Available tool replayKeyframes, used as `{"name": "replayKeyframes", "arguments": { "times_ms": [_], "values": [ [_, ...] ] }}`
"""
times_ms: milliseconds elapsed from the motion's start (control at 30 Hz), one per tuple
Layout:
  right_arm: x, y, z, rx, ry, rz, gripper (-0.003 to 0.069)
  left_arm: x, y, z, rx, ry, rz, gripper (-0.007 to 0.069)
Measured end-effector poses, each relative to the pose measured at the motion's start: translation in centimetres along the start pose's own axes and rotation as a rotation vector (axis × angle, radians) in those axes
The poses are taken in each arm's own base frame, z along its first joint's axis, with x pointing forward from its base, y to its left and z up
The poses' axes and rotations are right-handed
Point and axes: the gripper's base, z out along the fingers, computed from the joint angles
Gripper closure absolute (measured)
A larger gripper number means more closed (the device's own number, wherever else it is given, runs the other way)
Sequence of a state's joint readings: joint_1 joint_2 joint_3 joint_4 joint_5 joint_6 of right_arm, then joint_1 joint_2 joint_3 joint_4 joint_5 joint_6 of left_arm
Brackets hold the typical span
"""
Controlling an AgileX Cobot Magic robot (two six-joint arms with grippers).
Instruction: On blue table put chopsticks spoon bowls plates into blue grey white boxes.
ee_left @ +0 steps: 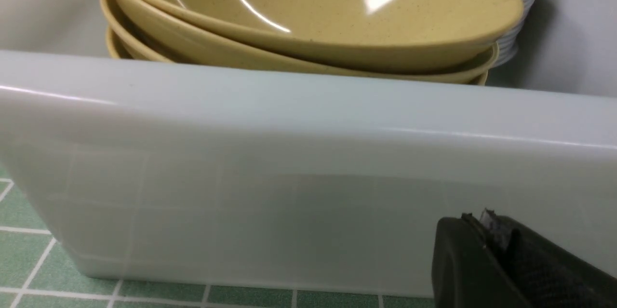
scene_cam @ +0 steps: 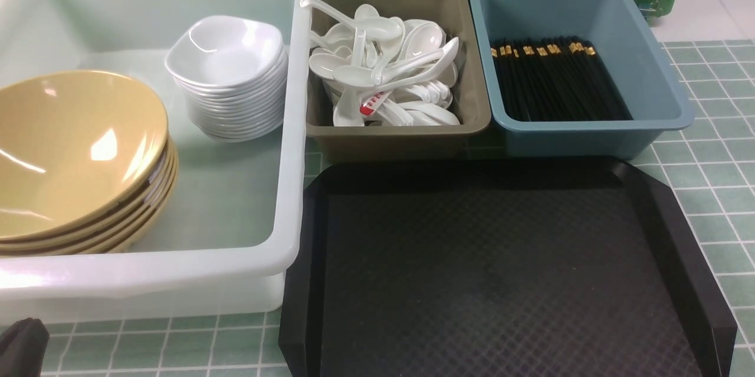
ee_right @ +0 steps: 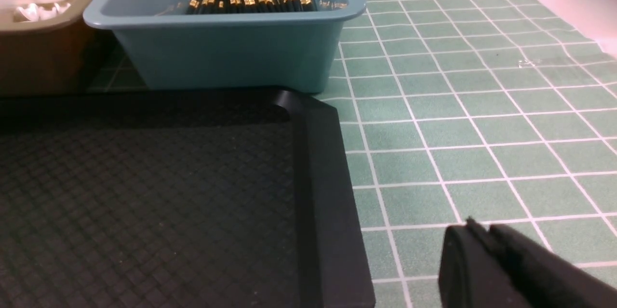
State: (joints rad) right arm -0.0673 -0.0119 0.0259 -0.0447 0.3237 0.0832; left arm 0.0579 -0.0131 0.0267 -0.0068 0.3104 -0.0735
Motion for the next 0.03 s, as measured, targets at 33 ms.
{"name": "replayKeyframes", "arguments": {
  "times_ms": [33],
  "values": [
    [0.0,0.0,0.0,0.0,0.0,0.0,0.0568,0.0,0.0,0.0,0.0,0.0,0.0,0.0631]
  ]
}}
